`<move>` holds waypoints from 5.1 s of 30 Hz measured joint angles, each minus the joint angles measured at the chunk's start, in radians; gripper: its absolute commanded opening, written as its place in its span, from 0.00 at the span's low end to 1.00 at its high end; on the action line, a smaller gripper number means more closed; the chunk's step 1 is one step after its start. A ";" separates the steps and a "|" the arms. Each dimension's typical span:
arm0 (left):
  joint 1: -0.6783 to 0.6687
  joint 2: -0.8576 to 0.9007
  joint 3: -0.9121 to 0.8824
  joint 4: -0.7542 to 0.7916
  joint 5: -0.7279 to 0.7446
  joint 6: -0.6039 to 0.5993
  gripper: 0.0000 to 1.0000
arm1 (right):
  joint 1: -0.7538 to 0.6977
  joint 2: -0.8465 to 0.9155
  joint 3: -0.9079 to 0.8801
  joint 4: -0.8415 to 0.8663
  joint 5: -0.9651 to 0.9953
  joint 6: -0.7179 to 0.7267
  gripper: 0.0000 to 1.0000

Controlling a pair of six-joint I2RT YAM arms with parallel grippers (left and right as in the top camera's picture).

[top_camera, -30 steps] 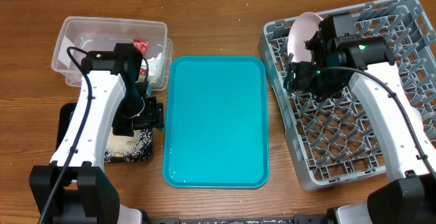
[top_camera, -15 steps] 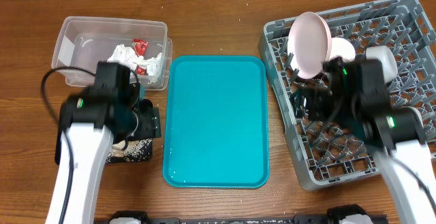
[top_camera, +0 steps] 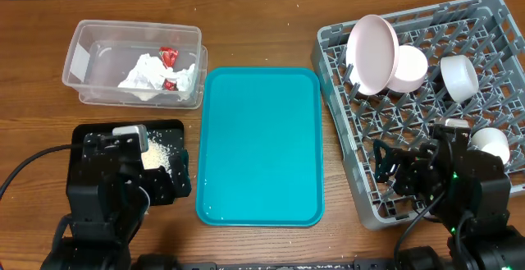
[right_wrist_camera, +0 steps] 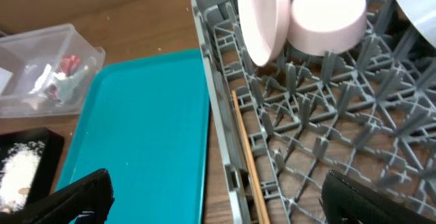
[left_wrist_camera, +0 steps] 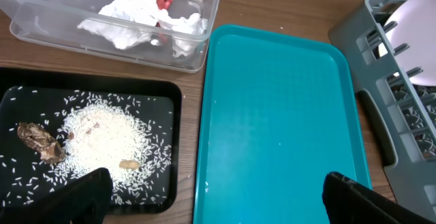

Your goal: Sort waste into correct bins and load items into the dishwasher

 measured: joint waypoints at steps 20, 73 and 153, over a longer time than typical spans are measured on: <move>0.000 0.002 -0.001 0.000 0.000 0.000 1.00 | 0.000 0.000 0.000 -0.016 0.003 0.003 1.00; 0.000 0.002 -0.010 -0.001 0.000 0.000 1.00 | -0.046 -0.546 -0.774 0.787 -0.019 -0.342 1.00; 0.000 -0.558 -0.803 0.821 -0.048 0.000 1.00 | -0.085 -0.607 -0.890 0.914 0.182 -0.128 1.00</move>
